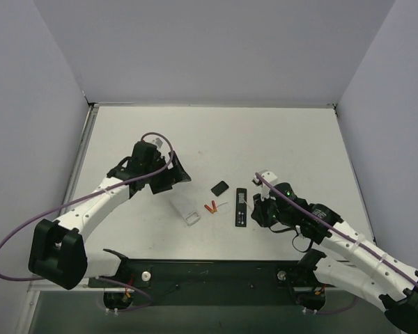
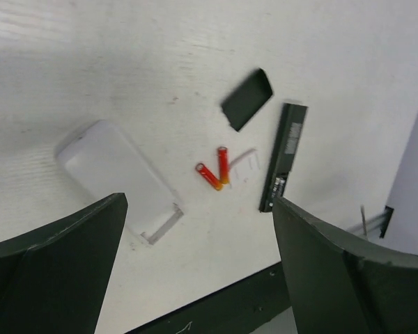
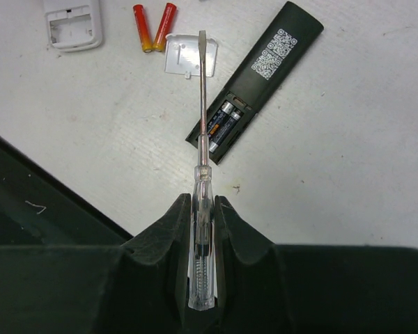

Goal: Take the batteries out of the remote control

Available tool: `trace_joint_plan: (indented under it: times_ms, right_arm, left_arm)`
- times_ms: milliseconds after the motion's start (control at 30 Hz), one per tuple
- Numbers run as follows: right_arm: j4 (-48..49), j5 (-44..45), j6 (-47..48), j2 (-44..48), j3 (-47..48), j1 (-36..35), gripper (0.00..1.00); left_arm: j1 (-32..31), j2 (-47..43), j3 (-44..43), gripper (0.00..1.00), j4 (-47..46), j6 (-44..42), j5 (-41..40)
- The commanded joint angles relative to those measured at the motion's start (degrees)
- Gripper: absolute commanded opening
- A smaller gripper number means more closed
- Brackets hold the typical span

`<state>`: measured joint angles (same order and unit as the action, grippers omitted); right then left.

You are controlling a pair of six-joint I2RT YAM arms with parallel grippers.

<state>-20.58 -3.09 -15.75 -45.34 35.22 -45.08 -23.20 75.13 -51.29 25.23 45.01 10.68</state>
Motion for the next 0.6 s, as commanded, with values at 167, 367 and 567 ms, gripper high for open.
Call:
trace_joint_plan:
  times_ms: [167, 367, 567]
  right_arm:
    - [-11.49, -14.02, 9.68, -8.26, 14.51, 5.34, 0.0]
    - [-18.18, -16.68, 12.93, -13.8, 21.89, 5.7, 0.0]
    - [-18.36, -18.44, 13.03, -14.25, 23.49, 5.7, 0.0]
  left_arm:
    - [-6.06, 1.15, 2.32, 0.76, -24.42, 1.56, 24.2]
    - [-10.37, 2.74, 2.24, 0.7, -32.87, 4.37, 26.41]
    - [-13.01, 4.23, 4.0, 0.68, -41.93, 9.21, 28.43]
